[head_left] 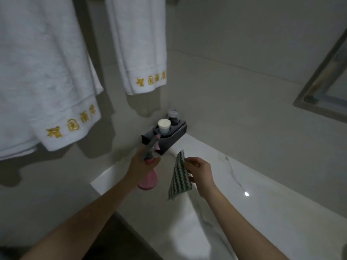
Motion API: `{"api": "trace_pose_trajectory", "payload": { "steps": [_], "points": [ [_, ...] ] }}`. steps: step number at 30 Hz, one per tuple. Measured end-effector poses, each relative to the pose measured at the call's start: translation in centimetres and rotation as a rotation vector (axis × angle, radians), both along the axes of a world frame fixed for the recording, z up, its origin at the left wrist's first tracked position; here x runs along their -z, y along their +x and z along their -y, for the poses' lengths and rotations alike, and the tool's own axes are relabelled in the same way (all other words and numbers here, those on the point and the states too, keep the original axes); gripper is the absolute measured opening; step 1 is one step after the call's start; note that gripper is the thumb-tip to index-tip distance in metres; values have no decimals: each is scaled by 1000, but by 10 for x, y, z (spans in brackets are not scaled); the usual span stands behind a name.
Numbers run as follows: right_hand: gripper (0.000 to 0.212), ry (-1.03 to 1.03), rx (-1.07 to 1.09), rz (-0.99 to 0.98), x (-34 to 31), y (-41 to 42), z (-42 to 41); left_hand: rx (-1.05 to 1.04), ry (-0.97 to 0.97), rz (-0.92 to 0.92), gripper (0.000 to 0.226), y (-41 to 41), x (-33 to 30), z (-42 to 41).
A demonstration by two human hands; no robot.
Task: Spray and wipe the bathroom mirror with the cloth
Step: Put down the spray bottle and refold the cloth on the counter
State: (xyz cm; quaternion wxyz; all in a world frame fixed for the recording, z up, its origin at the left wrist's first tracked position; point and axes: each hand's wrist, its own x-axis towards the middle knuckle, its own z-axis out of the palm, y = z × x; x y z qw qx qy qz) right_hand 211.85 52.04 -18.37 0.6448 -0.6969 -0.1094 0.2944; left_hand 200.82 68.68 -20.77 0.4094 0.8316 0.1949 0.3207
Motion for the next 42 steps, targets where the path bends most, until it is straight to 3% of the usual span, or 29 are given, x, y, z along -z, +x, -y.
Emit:
{"api": "trace_pose_trajectory", "payload": {
  "steps": [2,4,6,8,12,15,19,24,29,36,40,42],
  "points": [
    [8,0,7,3,7,1,-19,-65,-79,-41,29,1,12,-23],
    [9,21,27,-10,15,4,-35,-130,-126,-72,34,7,23,-46],
    [10,25,50,-28,23,6,-49,-101,-120,-112,23,13,34,-68],
    [11,17,72,-45,29,7,-60,-81,-111,-131,36,21,44,-87],
    [21,-26,140,-27,42,14,-77,-38,-260,-134,26,42,59,-112],
    [25,-46,185,-31,49,20,-84,-71,-378,-138,48,56,68,-122],
    [23,-54,224,-44,57,27,-93,-45,-505,-151,27,68,82,-135],
    [23,-69,234,-37,65,29,-103,-105,-633,-148,21,79,97,-150],
    [15,-48,230,-48,72,30,-101,-140,-557,-112,24,82,99,-154],
    [13,-72,248,-49,87,31,-88,-180,-609,-97,40,83,120,-152],
    [14,-81,242,-51,90,29,-85,-105,-542,-108,42,79,123,-153],
    [13,-73,233,-52,89,26,-86,-87,-498,-113,55,72,126,-154]
  ]
}}
